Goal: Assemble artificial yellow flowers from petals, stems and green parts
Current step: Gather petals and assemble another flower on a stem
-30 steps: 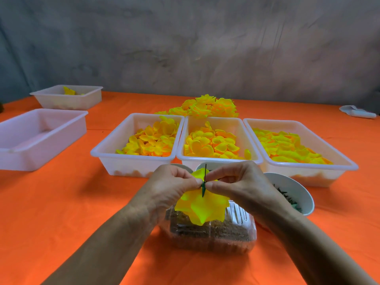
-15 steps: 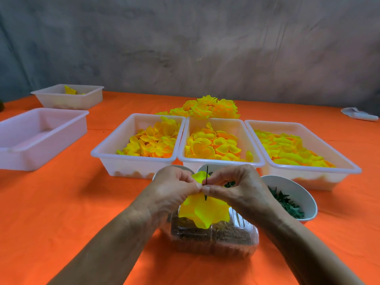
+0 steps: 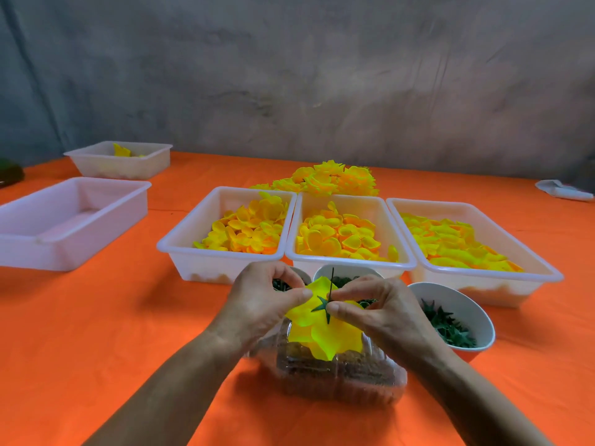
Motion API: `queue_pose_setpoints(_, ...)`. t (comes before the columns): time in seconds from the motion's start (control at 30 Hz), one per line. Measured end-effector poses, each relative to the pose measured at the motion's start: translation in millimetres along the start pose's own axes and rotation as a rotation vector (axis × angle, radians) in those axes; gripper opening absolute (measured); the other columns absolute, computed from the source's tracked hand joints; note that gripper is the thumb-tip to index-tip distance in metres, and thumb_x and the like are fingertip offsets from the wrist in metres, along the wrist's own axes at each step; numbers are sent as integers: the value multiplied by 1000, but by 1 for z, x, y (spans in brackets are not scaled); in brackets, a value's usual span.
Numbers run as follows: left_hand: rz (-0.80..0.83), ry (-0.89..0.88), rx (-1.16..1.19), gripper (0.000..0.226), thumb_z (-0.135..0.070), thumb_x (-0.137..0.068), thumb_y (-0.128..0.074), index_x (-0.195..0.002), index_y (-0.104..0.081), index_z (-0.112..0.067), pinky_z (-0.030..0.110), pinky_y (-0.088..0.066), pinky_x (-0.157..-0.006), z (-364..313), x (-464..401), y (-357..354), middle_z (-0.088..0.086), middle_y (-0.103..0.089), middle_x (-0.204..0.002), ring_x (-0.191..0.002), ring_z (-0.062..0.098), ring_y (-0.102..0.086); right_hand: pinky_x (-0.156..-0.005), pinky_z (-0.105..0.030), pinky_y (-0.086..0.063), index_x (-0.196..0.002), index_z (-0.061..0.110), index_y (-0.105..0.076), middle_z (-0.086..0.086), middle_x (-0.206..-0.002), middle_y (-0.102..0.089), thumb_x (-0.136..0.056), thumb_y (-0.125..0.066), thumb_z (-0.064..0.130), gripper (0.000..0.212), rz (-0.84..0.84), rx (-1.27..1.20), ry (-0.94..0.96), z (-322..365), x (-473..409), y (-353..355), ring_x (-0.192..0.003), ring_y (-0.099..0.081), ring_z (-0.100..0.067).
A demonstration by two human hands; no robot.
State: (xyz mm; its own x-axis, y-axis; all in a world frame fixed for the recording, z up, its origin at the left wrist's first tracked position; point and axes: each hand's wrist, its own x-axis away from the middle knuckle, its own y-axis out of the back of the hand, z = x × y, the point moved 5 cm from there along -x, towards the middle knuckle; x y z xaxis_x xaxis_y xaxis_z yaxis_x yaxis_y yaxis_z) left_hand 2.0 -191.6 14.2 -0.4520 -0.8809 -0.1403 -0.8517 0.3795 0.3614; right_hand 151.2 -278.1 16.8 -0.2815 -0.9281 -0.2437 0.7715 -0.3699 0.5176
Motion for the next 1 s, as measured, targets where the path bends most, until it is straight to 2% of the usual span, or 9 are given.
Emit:
queue_pose_setpoints(0.1,-16,-139,49,14,-12,-74,-77,-70,-72,-25,19,-51,-72,-9,2,2,-7,-71,-81,-81,6,-64,-82,-39,-50,-82,26,-77,7,-87,-69,-73,-79,21,10,-47,15,23,2,1,3,-87,-63,-9)
queue_pose_setpoints(0.17,10,-206,22,9,-15,-73,-78,-75,-75,-23,17,-48,-84,-13,5,-6,-8,-70,-93,-94,0,-63,-79,-36,-50,-77,26,-77,7,-82,-68,-72,-80,24,6,-62,57,75,5,1,0,-83,-62,-8)
queue_pose_setpoints(0.23,8,-254,-3,9,-17,-72,-80,-77,-76,-23,15,-45,-86,-12,8,-14,-11,-70,-91,-93,-3,-62,-76,-34,-49,-70,27,-75,6,-80,-67,-69,-79,34,8,-85,87,128,8,2,-2,-83,-62,-9)
queue_pose_setpoints(0.37,14,-273,101,12,-32,-69,-81,-80,-76,-27,27,-51,-84,3,10,-18,-8,-72,-87,-91,3,-65,-75,-36,-49,-62,32,-70,6,-78,-66,-58,-71,56,25,-107,-28,142,1,4,-4,-85,-61,-14)
queue_pose_setpoints(0.43,43,-288,170,19,-34,-66,-82,-82,-78,-25,32,-52,-86,10,10,-16,-5,-73,-91,-94,8,-66,-74,-35,-49,-64,29,-73,6,-79,-66,-59,-73,53,24,-98,-69,151,-5,2,-6,-87,-61,-14)
queue_pose_setpoints(0.53,36,-336,240,17,-26,-63,-82,-76,-76,-17,35,-53,-84,14,7,-15,-3,-74,-90,-93,11,-67,-74,-23,-45,-68,27,-75,10,-79,-65,-64,-75,44,17,-112,-66,207,-9,0,-8,-89,-58,-8)
queue_pose_setpoints(0.63,6,-449,146,14,-25,-65,-82,-75,-75,-18,31,-52,-82,12,3,-16,-9,-74,-87,-91,8,-65,-72,-16,-42,-70,33,-73,12,-79,-65,-67,-77,36,6,-146,-92,264,-11,0,-9,-89,-57,-10)
queue_pose_setpoints(0.77,-19,-556,25,22,-35,-68,-76,-86,-71,-26,39,-50,-84,15,1,-17,-18,-72,-87,-94,5,-59,-71,-19,-44,-77,35,-70,11,-80,-64,-70,-76,34,9,-198,-70,326,-14,0,-12,-87,-57,-11)
queue_pose_setpoints(1.0,-41,-627,-175,11,-32,-72,-73,-75,-77,-23,37,-44,-86,0,8,-13,-16,-73,-87,-91,1,-58,-73,-25,-45,-74,21,-77,10,-77,-67,-72,-78,30,10,-253,129,328,2,8,-8,-88,-56,-13)
